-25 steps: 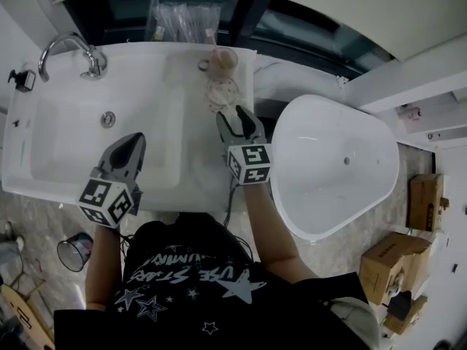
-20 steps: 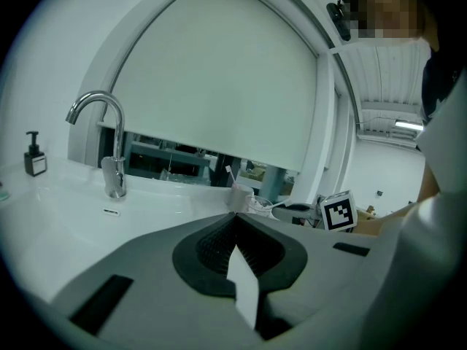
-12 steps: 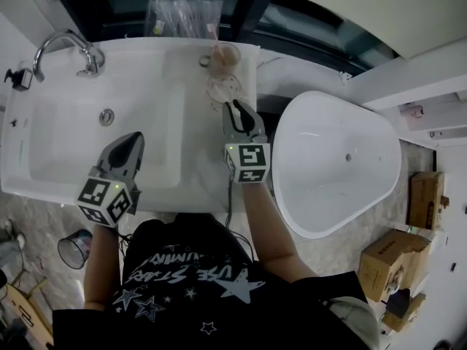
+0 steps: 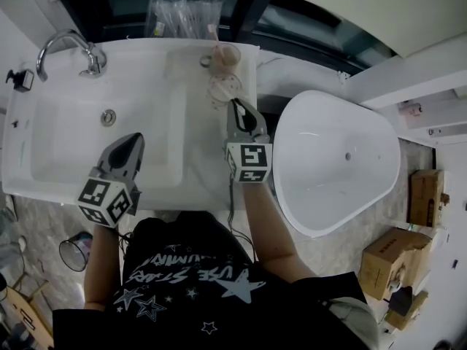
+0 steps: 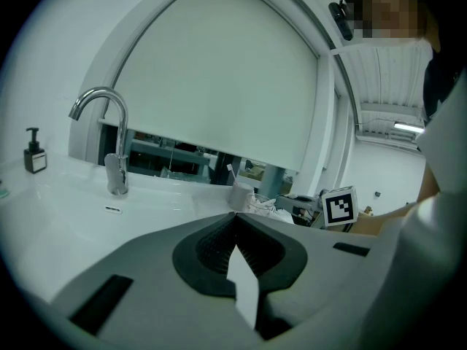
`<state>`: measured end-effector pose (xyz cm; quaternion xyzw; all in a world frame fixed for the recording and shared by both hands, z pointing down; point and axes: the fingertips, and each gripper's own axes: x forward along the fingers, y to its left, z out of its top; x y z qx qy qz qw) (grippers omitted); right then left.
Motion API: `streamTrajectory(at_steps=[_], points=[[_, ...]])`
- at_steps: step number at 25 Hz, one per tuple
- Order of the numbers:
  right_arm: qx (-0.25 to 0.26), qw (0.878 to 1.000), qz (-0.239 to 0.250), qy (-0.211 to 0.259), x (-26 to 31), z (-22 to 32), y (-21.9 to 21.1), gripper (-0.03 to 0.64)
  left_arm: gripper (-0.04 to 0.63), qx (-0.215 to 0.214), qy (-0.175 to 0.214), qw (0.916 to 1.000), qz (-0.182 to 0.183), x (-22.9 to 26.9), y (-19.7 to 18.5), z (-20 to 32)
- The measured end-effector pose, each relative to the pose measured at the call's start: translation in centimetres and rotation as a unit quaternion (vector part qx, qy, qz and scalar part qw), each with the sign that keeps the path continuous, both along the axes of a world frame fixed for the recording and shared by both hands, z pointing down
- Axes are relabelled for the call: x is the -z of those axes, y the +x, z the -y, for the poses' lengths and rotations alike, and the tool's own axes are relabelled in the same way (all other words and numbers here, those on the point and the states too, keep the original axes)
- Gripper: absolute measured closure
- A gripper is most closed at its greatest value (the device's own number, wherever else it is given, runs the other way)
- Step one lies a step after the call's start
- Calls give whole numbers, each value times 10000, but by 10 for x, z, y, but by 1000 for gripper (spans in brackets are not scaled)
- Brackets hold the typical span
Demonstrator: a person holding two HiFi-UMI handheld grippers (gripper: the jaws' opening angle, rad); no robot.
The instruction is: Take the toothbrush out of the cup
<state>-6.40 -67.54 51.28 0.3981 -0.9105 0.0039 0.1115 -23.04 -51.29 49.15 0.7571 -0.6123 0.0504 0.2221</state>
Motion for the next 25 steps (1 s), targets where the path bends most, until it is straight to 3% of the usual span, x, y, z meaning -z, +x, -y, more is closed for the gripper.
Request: streamTrajectory(at_steps=[13,25], points=[[-177,9988,-121,436,41,-40,7,598,588,-202,281,9994,-72,17,-3,-35],[-446,9968,-145,646,82,-164,5,598,588,-404,420,9982,-169,36,-21,-147]])
